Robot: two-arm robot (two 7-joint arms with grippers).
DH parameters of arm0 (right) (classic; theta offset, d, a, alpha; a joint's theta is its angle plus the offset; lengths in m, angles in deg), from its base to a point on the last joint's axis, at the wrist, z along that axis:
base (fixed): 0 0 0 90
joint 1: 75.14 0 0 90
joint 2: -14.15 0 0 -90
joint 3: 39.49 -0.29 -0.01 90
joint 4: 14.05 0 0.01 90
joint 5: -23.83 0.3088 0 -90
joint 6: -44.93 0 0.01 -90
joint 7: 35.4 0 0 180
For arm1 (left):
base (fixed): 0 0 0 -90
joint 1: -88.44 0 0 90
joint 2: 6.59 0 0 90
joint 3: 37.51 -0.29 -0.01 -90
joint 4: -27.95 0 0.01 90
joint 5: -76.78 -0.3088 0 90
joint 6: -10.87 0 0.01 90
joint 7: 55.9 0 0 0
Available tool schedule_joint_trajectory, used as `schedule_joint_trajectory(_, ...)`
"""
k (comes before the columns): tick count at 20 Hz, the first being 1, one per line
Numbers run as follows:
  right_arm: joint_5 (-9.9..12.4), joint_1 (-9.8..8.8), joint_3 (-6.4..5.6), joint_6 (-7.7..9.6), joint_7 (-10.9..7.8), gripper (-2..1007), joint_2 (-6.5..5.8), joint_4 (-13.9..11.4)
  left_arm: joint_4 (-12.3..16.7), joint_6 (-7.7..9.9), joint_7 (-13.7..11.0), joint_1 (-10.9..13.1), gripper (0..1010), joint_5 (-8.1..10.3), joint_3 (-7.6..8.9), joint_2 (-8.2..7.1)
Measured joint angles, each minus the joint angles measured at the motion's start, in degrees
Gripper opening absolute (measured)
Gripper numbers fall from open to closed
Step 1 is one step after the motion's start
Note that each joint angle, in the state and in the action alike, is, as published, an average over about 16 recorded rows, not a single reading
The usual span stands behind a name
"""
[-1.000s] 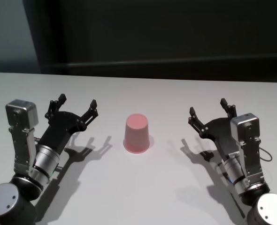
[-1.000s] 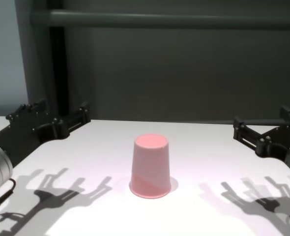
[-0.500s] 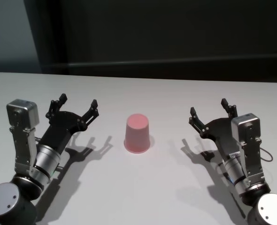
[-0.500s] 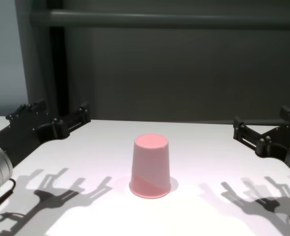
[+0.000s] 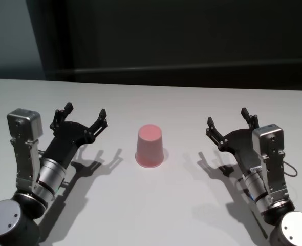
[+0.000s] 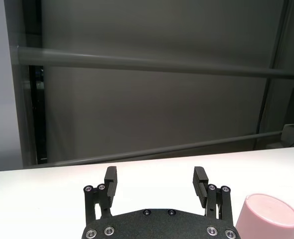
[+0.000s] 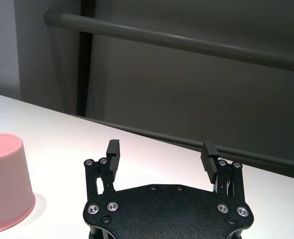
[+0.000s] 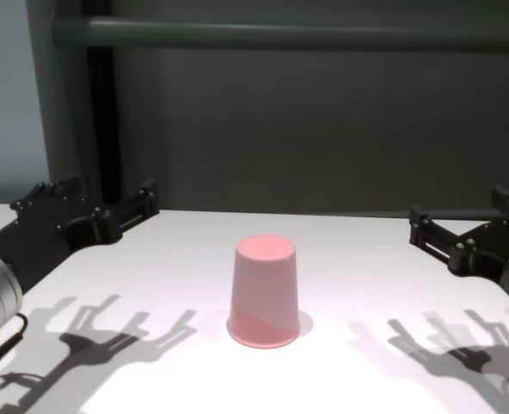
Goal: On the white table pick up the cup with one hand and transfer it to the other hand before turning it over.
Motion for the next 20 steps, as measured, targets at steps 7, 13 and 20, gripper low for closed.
schedule_joint_trajectory(7,0.0,0.0,0.0,0.0,0.0,1000,0.0,0.0,0.0,0.0,0.0,0.0,1001,0.0,0.0,0.0)
schedule_joint_trajectory(13,0.0,0.0,0.0,0.0,0.0,1000,0.0,0.0,0.0,0.0,0.0,0.0,1001,0.0,0.0,0.0)
schedule_joint_trajectory(20,0.0,0.0,0.0,0.0,0.0,1000,0.0,0.0,0.0,0.0,0.0,0.0,1001,0.0,0.0,0.0)
